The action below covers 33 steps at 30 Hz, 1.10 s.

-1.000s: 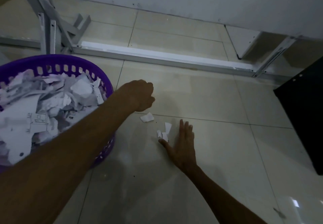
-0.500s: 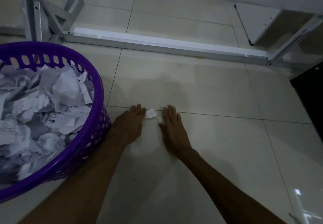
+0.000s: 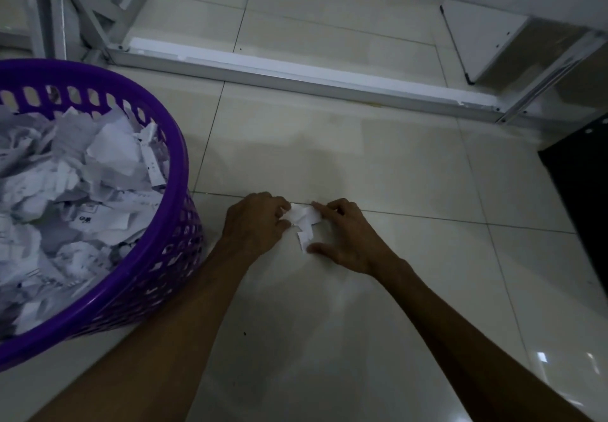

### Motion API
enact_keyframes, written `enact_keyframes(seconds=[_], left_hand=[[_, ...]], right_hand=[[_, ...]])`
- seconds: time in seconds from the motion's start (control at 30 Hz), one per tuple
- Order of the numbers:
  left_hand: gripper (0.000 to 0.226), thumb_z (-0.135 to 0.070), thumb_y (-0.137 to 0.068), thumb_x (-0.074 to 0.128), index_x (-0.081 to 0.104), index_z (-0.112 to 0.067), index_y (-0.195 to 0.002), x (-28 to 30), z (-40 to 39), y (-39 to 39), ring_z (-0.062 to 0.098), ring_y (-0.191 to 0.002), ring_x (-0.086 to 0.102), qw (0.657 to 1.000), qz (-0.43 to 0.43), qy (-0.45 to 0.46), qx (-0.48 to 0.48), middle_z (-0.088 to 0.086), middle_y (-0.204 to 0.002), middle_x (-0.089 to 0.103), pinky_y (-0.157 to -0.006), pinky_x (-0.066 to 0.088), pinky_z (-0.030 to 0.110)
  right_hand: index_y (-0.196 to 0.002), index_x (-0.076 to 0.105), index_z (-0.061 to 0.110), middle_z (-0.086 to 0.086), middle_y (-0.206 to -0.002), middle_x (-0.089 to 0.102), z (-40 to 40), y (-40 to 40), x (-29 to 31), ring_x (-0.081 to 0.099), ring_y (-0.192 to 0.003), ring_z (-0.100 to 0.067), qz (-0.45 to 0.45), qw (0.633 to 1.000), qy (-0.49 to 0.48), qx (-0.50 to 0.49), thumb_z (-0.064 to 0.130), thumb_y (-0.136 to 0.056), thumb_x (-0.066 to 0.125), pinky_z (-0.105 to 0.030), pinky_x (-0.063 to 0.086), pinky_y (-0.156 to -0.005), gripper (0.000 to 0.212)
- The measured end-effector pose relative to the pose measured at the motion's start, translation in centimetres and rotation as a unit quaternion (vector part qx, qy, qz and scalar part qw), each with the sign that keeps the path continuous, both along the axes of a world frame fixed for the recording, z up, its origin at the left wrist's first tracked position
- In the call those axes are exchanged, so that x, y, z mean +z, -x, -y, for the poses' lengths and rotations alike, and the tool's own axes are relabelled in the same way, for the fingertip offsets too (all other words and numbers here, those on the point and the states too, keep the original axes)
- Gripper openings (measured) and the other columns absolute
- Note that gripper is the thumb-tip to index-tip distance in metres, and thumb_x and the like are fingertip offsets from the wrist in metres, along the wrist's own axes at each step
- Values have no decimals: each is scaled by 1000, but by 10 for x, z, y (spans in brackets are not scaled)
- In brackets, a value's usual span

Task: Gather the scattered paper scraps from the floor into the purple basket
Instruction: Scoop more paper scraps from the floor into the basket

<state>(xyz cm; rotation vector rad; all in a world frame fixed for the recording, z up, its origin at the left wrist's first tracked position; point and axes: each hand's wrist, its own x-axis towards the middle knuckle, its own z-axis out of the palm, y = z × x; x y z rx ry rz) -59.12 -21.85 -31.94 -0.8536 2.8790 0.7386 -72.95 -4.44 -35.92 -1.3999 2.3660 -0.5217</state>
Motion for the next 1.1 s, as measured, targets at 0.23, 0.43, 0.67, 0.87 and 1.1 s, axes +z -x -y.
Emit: enact_keyframes(seconds=[0.23,0.43,0.67,0.87,1.1], left_hand=[[29,-36,-83,71,70,-33,-112,0,-4,5,18,-107,61,999,-25,-20,7,-7,-110,69,-88,48,31],[25,-37,-77,76,72,-35,-101,-2,-8,10,11,-99,63,999,-40,-7,35,-13,-98,72,-71,37,19],[28,-48,-68,81,69,-31,-86,-5,-10,11,9,-87,66,995,-43,7,95,-13,-81,73,-70,44,24],[24,-45,-70,80,73,-32,-88,-5,-7,7,8,-85,67,996,-39,-23,82,-12,-83,74,-71,45,21],[14,-41,-77,75,75,-34,-90,-5,-5,5,9,-92,66,992,-33,-75,97,-15,-92,74,-74,44,21]], right_hand=[[-133,56,23,1,-124,51,10,-6,-4,45,-114,-14,-5,999,34,-35,56,-74,76,-18,35,-90,71],[-151,32,40,0,-135,44,17,-9,10,44,-118,-14,41,999,17,7,50,-80,73,-20,34,-95,82],[-137,57,24,-5,-134,50,17,-26,10,48,-118,-20,-26,1000,11,8,40,-92,63,-28,43,-93,47],[-111,74,18,-6,-100,63,26,-34,15,57,-96,-21,10,997,39,-62,33,-90,68,-35,47,-80,27],[-105,71,13,-6,-98,65,34,-32,13,58,-92,-22,-32,999,6,-37,29,-98,56,-37,48,-78,23]])
